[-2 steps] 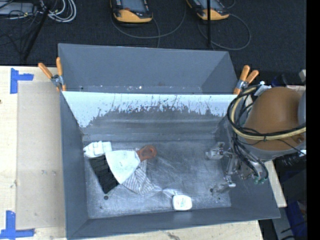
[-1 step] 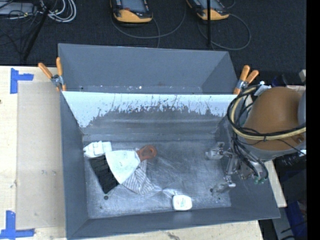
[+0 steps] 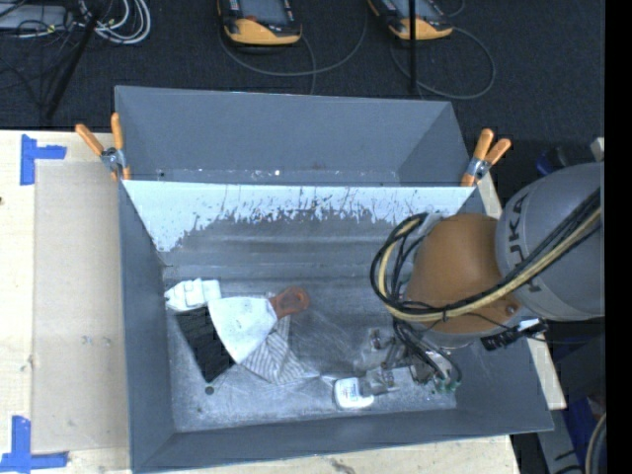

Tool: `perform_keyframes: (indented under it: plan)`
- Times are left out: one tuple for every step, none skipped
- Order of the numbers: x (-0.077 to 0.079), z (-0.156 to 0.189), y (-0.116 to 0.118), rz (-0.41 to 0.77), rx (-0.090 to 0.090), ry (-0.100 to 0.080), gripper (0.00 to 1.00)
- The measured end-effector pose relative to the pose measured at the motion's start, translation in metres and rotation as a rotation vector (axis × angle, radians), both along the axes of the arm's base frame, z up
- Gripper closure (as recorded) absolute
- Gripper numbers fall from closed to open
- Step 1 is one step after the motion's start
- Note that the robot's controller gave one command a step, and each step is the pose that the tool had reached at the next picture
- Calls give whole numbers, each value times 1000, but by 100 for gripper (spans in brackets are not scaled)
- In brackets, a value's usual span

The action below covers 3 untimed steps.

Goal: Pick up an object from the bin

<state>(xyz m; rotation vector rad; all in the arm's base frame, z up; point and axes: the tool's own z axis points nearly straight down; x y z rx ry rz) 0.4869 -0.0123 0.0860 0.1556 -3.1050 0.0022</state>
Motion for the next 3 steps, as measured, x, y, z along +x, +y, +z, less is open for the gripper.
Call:
perform_keyframes:
  plan:
    - [0, 0, 0, 1, 0, -1, 100]
    - [3, 169, 23, 219, 7, -40, 100]
    - [3, 166, 22, 218, 7, -33, 100]
